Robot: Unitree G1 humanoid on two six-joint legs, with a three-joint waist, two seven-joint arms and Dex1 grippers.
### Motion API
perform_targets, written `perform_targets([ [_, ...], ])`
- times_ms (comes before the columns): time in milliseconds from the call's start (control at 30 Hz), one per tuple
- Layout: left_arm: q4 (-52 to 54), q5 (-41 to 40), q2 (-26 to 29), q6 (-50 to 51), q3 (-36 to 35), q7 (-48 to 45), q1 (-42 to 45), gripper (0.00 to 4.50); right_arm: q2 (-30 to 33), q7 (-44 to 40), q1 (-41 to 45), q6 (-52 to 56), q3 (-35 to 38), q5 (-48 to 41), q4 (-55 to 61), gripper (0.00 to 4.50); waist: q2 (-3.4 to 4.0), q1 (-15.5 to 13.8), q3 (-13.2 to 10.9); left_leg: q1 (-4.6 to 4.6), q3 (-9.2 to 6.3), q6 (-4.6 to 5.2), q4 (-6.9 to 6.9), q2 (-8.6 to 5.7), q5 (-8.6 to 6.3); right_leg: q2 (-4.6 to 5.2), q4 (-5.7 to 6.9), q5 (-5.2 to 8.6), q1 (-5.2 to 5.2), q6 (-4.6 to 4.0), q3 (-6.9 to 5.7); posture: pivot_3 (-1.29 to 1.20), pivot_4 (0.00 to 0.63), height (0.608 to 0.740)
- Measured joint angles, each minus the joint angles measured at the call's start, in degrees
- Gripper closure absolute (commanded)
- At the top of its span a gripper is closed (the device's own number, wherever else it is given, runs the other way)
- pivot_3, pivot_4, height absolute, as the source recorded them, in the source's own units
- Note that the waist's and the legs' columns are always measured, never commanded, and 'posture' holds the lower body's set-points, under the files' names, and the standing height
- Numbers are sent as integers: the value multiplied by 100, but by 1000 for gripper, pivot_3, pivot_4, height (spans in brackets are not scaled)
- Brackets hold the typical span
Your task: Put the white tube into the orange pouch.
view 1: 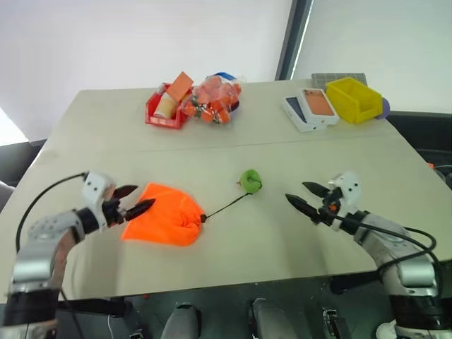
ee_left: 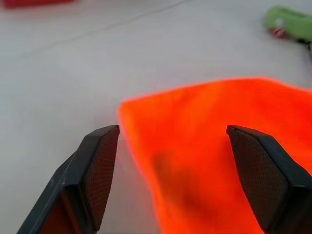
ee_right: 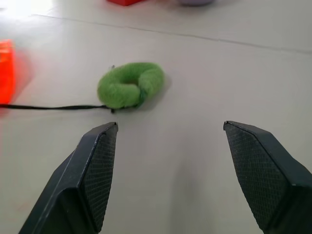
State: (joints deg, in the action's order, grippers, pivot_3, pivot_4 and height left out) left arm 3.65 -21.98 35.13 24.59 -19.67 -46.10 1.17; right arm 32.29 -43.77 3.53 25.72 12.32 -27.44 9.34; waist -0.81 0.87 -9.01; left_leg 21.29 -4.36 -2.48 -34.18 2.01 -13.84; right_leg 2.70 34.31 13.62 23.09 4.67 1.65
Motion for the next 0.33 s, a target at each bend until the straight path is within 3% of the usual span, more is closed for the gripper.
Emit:
perform_targets([
  [333, 112, -90, -221, -173, -373, 634, -464, 746, 119, -59, 212, 50, 106, -142, -6, 907, -1, 0, 0, 3, 4, -4, -7, -2, -1, 6, -15, -6, 4, -11, 0, 0, 150, 740],
])
